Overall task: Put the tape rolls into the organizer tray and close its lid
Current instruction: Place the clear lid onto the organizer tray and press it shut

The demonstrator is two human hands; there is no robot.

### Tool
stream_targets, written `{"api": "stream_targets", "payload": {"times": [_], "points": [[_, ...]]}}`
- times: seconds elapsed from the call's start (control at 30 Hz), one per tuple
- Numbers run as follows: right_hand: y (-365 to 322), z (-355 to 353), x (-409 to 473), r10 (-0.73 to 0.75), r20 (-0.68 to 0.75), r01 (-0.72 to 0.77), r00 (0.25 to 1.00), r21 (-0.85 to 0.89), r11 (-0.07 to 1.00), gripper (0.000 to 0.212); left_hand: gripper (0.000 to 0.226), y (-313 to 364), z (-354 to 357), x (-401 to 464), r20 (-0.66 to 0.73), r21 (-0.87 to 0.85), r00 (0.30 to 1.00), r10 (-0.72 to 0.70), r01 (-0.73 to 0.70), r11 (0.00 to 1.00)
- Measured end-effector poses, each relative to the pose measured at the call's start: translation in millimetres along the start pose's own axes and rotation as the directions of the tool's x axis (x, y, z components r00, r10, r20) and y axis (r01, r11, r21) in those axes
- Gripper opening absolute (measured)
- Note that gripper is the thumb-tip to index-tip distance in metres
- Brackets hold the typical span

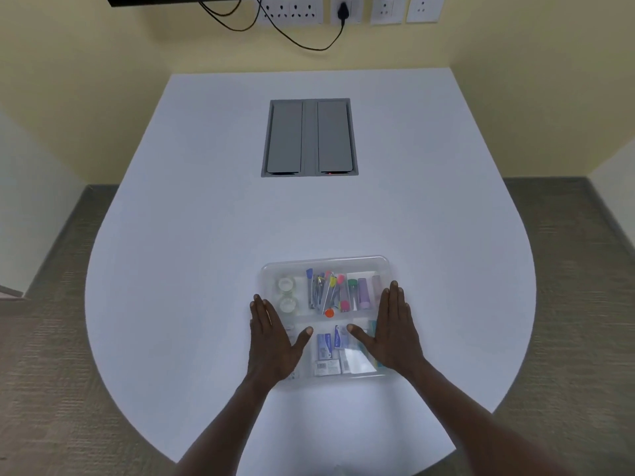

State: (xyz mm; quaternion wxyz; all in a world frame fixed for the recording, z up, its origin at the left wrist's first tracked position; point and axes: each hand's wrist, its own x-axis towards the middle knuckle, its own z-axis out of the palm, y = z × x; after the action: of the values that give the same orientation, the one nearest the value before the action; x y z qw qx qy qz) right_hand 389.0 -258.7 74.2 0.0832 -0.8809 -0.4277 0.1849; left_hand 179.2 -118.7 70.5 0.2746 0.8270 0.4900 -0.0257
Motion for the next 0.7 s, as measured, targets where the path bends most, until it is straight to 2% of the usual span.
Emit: {"api": "stream_targets", "payload": {"times": [0.13,0.27,0.37,0.5,0.6,0.7], "points": [[1,4,2,0.009,0.000,-0.009,1.000,-0.003,1.000,0.125,0.132,2,3,2,-0.004,0.036,1.000,-0.023,0.023,0.999],[1,0,5,0.046,0.031,-0.046,0.998,0.004,0.999,0.131,0.126,5,-2,3,0.018,-0.018,0.999,-0.051,0.051,0.999],[-3,-5,8,0.085,-0.014,-0.085,0.996,0.000,0.996,0.127,0.124,5,-7,7,-0.023,-0.057,0.999,-0.040,0.038,0.998],[-10,-13,28,-0.028,-0.067,0.023,0.997,-0.084,0.996,0.113,0.120,5,-17,34,-0.050,0.021,0.995,0.089,-0.088,0.996],[-15,-25,54,-0.120,0.001,0.119,0.993,-0.148,0.982,0.114,0.132,13,-29,62,0.025,0.129,0.984,0.177,-0.179,0.975],[-21,-37,73,-0.143,0.110,0.165,0.984,-0.236,0.958,0.124,0.149,22,-35,80,0.129,0.202,0.976,0.178,-0.201,0.958]]}}
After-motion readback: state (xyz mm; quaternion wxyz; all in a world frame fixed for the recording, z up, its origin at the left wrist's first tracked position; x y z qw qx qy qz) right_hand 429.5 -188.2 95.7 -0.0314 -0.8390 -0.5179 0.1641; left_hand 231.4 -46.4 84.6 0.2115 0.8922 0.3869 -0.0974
